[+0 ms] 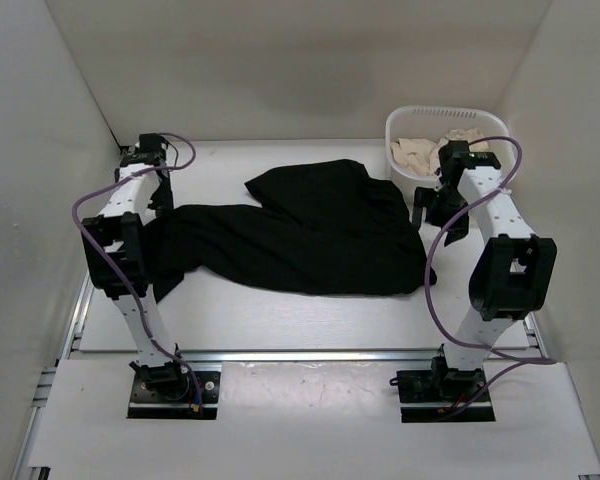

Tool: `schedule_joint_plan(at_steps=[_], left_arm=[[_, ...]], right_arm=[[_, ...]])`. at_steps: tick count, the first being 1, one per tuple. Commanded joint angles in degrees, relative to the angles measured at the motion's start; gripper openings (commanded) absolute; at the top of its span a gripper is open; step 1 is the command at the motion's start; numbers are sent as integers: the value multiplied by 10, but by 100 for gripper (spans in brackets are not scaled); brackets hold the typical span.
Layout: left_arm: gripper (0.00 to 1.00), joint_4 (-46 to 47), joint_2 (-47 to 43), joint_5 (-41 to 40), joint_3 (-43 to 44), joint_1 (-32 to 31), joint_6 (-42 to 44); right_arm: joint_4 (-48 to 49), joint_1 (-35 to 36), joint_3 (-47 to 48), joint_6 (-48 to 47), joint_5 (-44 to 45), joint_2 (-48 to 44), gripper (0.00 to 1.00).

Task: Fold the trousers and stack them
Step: Flatten the trousers out

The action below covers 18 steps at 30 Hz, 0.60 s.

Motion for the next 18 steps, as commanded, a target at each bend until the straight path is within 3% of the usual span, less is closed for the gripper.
schedule_joint_plan(at_steps=[1,5,9,13,18], left_arm=[[100,-19,-16,-31,1,0,-1],[100,-67,-93,-1,-81,25,-1],[100,-67,-159,16,-267,25,-1],[100,13,-164,-7,-367,41,-1],[100,82,-99,-7,-395,75,-1]], right_arm=[[26,-10,-19,33,-5,-46,86],[104,-54,-126,110,-69,-152,87],[198,-59,-262,179,-137,-186,87],[274,-59,-338,217,-153,-166,87],[362,-71,-343,217,-187,-91,92]])
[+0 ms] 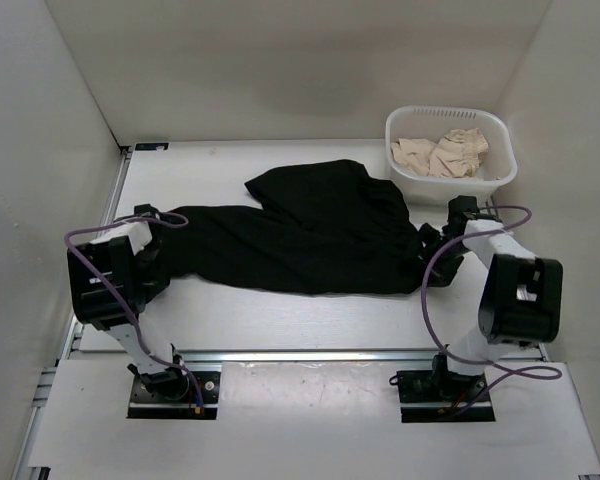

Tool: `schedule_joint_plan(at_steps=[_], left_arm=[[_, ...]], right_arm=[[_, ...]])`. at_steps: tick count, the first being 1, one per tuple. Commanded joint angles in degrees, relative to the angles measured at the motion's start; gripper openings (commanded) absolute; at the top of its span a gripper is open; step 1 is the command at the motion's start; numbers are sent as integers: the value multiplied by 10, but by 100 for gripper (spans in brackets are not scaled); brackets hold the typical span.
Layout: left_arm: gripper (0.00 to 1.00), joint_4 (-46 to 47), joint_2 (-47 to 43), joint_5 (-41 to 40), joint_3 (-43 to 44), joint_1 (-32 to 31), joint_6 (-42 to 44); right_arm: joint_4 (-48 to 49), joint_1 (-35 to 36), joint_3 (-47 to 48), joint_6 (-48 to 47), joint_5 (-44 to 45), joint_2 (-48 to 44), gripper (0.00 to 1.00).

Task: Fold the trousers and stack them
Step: Flatten the trousers out

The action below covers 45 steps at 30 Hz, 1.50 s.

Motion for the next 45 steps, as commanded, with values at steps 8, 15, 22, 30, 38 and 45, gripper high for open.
schedule_joint_plan(at_steps=[8,15,22,30,38,45], left_arm=[[14,121,93,25,21,57,-9],[14,115,2,8,21,157,-9],[14,-1,-72,-4,-5,168,-9],[92,-77,-42,-33,40,128,-9],[97,-159,27,-15,279,17,-9],[100,-179,209,199,558,-202,-9]], right_arm=[[148,-63,-42,57,-35,102,40],[-18,-155,-59,65,40,-144,0],[-156,-164,-88,118,123,-231,18],[-214,-175,-5,139,235,-236,98],[-146,-150,129,77,220,-192,98],[11,-140,176,50,111,-54,98]])
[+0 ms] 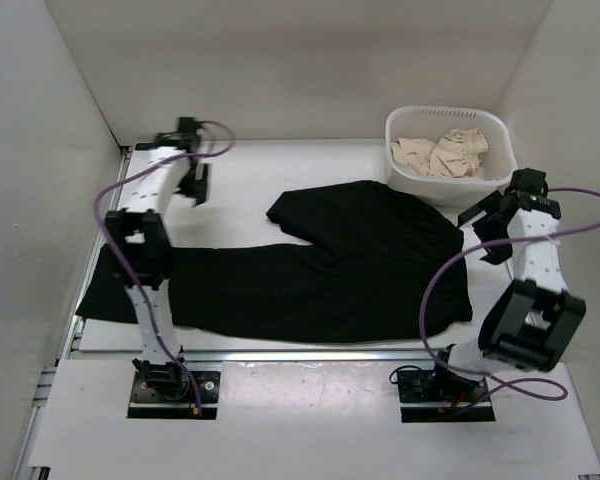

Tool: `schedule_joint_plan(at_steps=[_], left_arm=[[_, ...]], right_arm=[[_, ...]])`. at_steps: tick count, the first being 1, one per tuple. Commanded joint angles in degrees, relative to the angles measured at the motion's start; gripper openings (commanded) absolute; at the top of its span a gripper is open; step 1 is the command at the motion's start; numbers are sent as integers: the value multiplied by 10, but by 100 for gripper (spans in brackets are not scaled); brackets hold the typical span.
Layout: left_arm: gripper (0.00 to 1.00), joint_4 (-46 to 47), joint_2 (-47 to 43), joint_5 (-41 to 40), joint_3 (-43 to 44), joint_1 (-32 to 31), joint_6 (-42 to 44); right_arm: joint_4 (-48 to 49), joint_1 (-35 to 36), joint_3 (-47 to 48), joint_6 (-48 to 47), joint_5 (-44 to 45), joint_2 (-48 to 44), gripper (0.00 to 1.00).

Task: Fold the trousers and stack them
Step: Flatten the trousers out

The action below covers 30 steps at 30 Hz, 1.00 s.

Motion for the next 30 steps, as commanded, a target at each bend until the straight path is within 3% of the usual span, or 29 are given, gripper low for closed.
schedule_joint_plan(at_steps=[1,3,6,10,13,16,17,18,20,21,22,23,26,30], left_arm=[[100,-18,99,161,100,-82,-1],[100,-3,148,211,184,-111,-1],[100,38,212,244,237,-141,-1],[100,150,204,337,184,-172,-1],[100,172,213,340,160,-191,-1],[100,172,227,349,146,-198,-1],[96,172,227,362,138,-198,-1],[91,172,227,375,132,-198,-1],[80,172,227,414,132,-198,-1],[54,172,222,430,137,-198,-1],[23,166,217,448,138,-198,-1],[14,166,216,461,150,-198,-1],[14,166,184,452,175,-198,-1],[14,166,98,354,177,-165,-1]], right_arm=[[103,4,38,-23,-55,71,98],[130,9,64,-23,-72,110,98],[168,20,76,-23,-65,178,98],[191,31,76,-1,-65,275,98],[177,46,61,18,-30,306,98],[191,51,25,34,-30,311,81],[197,51,17,41,-30,311,72],[197,51,10,41,-30,311,55],[203,51,-2,47,-30,316,32],[203,51,-2,47,-38,316,23],[203,51,-7,47,-38,316,8],[198,51,-7,47,-45,316,2],[192,57,-2,34,-45,298,0],[171,69,-2,10,-45,236,0]])
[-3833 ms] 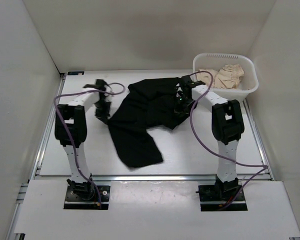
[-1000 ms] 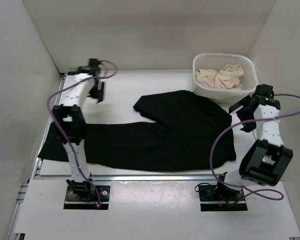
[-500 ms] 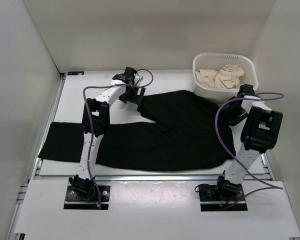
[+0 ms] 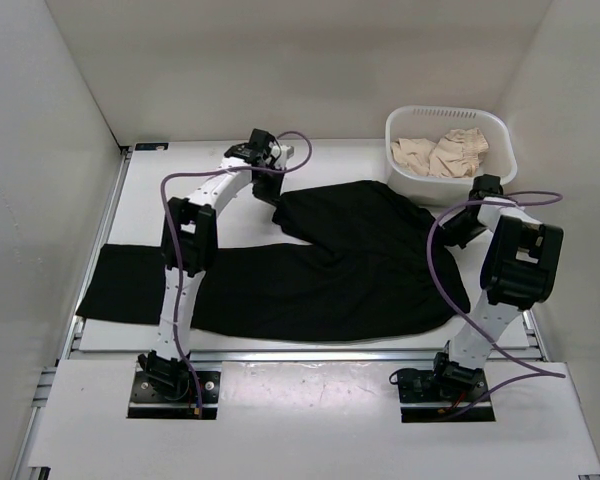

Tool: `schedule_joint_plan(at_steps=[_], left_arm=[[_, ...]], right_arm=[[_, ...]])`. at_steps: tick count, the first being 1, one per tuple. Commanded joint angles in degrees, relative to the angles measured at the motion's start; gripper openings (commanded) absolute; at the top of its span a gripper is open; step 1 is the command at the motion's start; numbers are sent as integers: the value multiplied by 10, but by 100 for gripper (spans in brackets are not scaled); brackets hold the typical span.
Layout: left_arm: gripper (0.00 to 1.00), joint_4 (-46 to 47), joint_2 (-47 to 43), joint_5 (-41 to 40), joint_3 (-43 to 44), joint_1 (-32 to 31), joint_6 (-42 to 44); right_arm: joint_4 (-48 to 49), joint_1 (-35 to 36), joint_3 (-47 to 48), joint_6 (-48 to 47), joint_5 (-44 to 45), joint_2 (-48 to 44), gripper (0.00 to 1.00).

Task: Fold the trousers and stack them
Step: Flatten the trousers out

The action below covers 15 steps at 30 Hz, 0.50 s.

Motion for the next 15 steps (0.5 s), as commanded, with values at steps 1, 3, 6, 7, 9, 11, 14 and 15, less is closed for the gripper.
schedule_joint_plan(at_steps=[1,3,6,7,9,11,14,15], left_arm=[[14,6,-146,-64,16,33,0],[14,6,-206,-108,16,47,0],[14,6,-278,-147,22,35,0],[14,6,-292,-178,17,23,0],[14,6,-328,-201,-2,-20,0],[15,6,-336,-215,-69,-43,0],[52,13,-305,-202,-143,-48,0],[64,13,-285,-202,-149,-48,0]], right_arm=[[-37,28,-22,-30,-1,-58,0],[-49,40,-30,-47,10,-91,0],[-71,69,-46,-62,28,-114,0],[-79,81,-46,-68,28,-122,0],[-86,86,-58,-68,28,-128,0],[-86,86,-63,-68,28,-134,0],[-91,86,-63,-68,45,-139,0],[-91,86,-57,-73,45,-139,0]])
